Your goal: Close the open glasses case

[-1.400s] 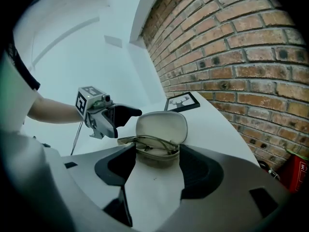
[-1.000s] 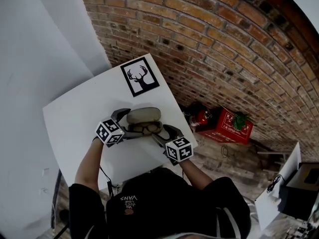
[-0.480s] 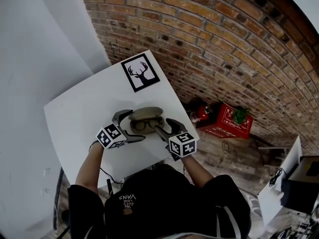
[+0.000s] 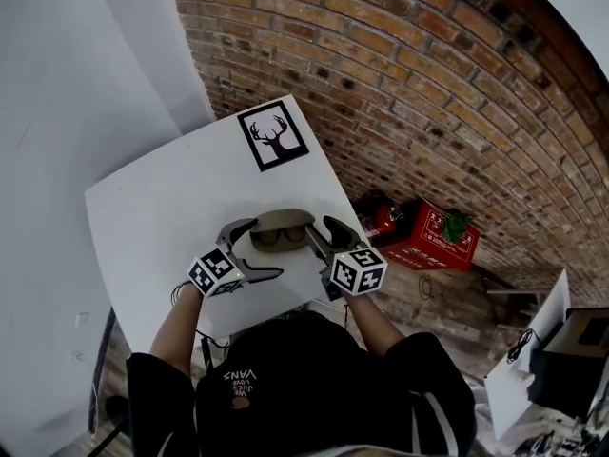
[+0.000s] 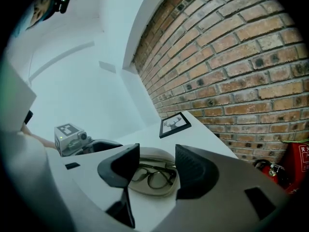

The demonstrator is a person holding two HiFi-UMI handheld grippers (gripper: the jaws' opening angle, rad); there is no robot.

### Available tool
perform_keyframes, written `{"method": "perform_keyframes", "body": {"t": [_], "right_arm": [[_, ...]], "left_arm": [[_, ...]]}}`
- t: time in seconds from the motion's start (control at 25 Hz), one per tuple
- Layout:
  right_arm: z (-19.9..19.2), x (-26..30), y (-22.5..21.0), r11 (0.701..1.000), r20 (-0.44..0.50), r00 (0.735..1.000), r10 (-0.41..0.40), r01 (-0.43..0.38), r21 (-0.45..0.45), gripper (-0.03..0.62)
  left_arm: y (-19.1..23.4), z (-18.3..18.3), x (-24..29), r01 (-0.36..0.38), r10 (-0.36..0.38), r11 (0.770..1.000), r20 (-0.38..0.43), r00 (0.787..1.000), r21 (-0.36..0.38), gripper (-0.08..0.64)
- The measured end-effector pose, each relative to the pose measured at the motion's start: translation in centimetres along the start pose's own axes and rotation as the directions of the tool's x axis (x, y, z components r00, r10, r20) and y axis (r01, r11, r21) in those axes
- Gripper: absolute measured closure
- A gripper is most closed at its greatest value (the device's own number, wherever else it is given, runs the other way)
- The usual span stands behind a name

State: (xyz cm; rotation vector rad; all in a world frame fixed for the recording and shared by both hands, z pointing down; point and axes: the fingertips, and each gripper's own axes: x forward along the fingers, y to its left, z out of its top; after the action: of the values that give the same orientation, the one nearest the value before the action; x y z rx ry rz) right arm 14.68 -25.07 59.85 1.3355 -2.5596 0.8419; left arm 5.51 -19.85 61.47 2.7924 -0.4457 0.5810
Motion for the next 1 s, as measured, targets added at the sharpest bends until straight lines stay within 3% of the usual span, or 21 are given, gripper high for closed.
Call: {"method": "perform_keyframes", "body": {"t": [0.2, 0.4, 0.52, 0.72, 1.0], "right_arm": [[-1.0, 0.3, -0.4, 1.000, -0.046, 0.999, -0.002, 0.002, -0.014, 0.380], [-2.5, 0.4, -1.2, 1.000, -0.098, 0.995, -0.014, 0.012, -0.025, 0.380], [-3.2, 0.4, -1.5, 0.999, -0.122, 0.992, -0.014, 0.010, -0.035, 0.380], [-4.4, 0.5, -1.4, 0.999, -0.157, 0.987, -0.013, 0.005, -0.049, 0.380], [-6.2, 0.5, -1.4, 0.995, -0.213, 0.976, -0.031, 0.011, -0.097, 0.386]], "left_arm": [[-0.2, -0.2, -0.2, -0.051, 0.057, 0.994, 0.065, 0.996, -0.099, 0.020], [0.8, -1.1, -0.8, -0.127, 0.140, 0.979, 0.073, 0.988, -0.160, 0.218], [1.5, -1.5, -1.0, -0.161, 0.173, 0.972, 0.057, 0.983, -0.170, 0.282], [2.9, -2.9, -1.1, -0.301, 0.297, 0.946, -0.047, 0.954, -0.122, 0.484], [2.6, -4.3, -0.6, -0.355, 0.345, 0.933, -0.133, 0.929, -0.060, 0.515]]}}
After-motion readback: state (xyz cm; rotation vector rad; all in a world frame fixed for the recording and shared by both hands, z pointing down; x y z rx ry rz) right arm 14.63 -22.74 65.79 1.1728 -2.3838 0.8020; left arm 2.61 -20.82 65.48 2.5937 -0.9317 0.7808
